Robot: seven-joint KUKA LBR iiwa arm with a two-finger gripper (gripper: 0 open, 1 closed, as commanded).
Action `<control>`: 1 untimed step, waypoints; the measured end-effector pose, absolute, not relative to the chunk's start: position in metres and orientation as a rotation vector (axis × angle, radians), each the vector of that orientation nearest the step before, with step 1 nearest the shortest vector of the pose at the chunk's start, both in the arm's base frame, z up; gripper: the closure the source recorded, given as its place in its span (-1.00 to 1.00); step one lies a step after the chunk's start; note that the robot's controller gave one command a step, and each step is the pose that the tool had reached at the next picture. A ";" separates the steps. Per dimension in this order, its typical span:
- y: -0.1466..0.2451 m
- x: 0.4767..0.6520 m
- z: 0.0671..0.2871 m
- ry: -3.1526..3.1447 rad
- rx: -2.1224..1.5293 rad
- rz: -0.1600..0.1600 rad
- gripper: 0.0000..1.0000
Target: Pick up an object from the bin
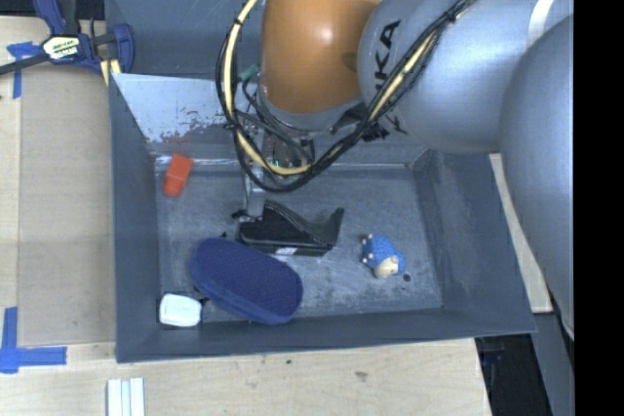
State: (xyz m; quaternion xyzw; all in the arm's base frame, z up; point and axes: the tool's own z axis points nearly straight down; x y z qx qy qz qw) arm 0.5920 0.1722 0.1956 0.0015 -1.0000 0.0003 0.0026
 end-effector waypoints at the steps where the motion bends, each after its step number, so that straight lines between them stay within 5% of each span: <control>1: 0.106 0.536 0.085 -3.096 0.620 -0.005 -1.00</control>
Offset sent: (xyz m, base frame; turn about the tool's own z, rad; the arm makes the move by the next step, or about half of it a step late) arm -0.0595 -0.0669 -0.1120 -0.3944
